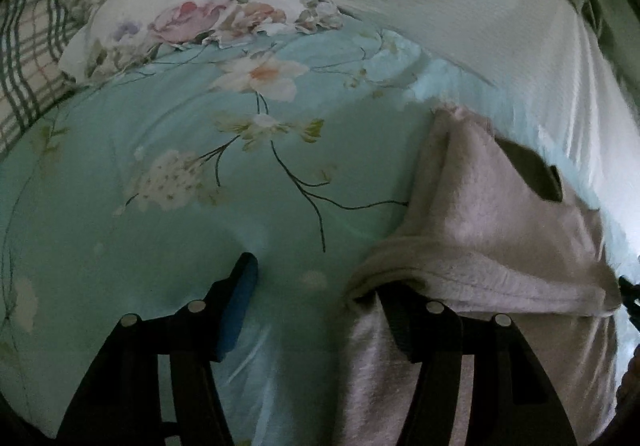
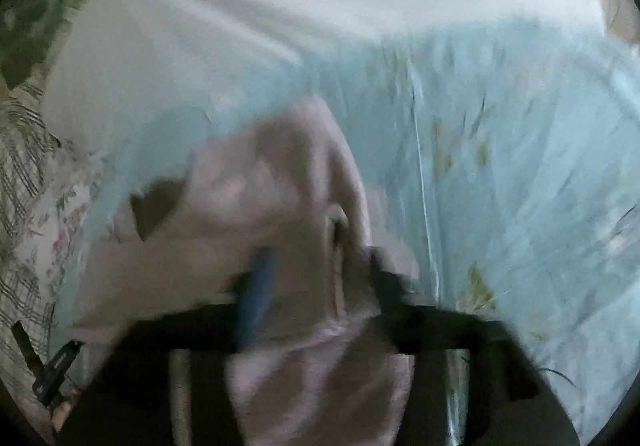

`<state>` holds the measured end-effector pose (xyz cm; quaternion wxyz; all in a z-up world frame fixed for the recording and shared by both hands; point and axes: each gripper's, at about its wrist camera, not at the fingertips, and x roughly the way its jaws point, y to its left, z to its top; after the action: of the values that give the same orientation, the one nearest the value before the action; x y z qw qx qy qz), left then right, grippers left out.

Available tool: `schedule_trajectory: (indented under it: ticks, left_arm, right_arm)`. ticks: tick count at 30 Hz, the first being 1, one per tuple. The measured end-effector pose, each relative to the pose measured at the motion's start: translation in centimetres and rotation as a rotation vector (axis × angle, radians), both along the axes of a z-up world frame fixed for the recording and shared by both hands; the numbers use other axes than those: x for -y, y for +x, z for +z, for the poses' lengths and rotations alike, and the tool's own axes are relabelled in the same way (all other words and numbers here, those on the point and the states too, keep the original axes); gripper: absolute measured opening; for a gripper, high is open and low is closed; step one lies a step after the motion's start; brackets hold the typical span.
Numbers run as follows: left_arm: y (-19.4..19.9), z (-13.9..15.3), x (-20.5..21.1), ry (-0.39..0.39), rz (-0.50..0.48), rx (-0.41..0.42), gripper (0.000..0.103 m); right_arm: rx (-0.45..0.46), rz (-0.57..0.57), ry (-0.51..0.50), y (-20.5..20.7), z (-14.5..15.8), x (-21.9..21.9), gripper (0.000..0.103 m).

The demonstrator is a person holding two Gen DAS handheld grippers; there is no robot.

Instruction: Fold small clothes

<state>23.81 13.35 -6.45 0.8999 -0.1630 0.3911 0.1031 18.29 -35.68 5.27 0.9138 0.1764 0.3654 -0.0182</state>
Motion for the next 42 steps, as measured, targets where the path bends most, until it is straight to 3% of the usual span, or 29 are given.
schedule_trajectory:
  ticks: [2,4,8,12,16,18,20,22,23,27,29,31,32,37,38,42]
  left_arm:
    - [-0.1,0.0,0.1,0.003,0.001,0.012,0.062]
    - [-0.1,-0.1,0.2,0.005,0.003,0.022,0.062]
    - [-0.2,-0.3,0.3,0.003,0.003,0.034,0.062]
    - [-0.3,-0.4,-0.2,-0.032,0.0,0.051,0.063]
    - [-0.4,-0.4,-0.4,-0.049,-0.003,0.063,0.063]
    - [-0.5,-0.4,-0.4,-0.055,-0.004,0.068,0.063]
    - [-0.6,-0.5,-0.5,-0.063,-0.004,0.077,0.063]
    - [-0.7,-0.5,-0.7,-0.073,-0.003,0.086,0.063]
    - [-0.8,-0.5,-0.7,-0.08,-0.003,0.091,0.063]
    - [-1.0,-0.6,-1.0,-0.106,-0.001,0.113,0.063]
    - [-1.2,-0.6,-1.2,-0.116,0.008,0.123,0.063]
    - [-1.5,-0.6,-1.4,-0.127,0.016,0.132,0.063]
    - [-1.5,-0.6,-1.6,-0.138,0.02,0.133,0.063]
    - [-1.5,-0.5,-1.9,-0.16,0.015,0.138,0.063]
    - [-1.5,-0.5,-1.9,-0.159,0.015,0.139,0.063]
    - [-1.6,-0.6,-1.9,-0.158,0.015,0.141,0.063]
  right_arm:
    - [0.096,0.046,-0.049,-1.0,2.9,-2.0,0.072]
    - [0.108,0.206,-0.019,0.1,4.5,-5.0,0.074]
    - [-0.033,0.579,0.26,7.2,3.6,-13.2,0.075]
    - [-0.179,0.752,0.231,14.6,1.4,-22.2,0.075]
    - [-0.352,0.83,0.14,20.3,-2.4,-27.4,0.076]
    - [-0.444,0.905,0.122,20.9,-4.3,-28.4,0.076]
    - [-0.542,1.044,0.198,20.6,-5.7,-30.0,0.084]
    - [-0.582,1.129,0.207,19.9,-6.2,-31.4,0.095]
    - [-0.576,1.16,0.234,19.7,-6.1,-31.8,0.095]
    - [-0.457,1.149,0.486,21.2,-5.3,-31.9,0.095]
    - [-0.332,1.063,0.646,22.5,-4.8,-31.7,0.095]
    - [-0.272,0.944,0.768,23.8,-5.2,-31.0,0.095]
    - [-0.266,0.91,0.754,23.8,-5.1,-30.7,0.095]
    - [-0.295,0.84,0.417,23.1,-3.6,-29.0,0.095]
    - [-0.302,0.851,0.387,23.3,-3.2,-27.7,0.095]
    - [-0.452,0.999,0.447,23.5,-3.6,-28.7,0.095]
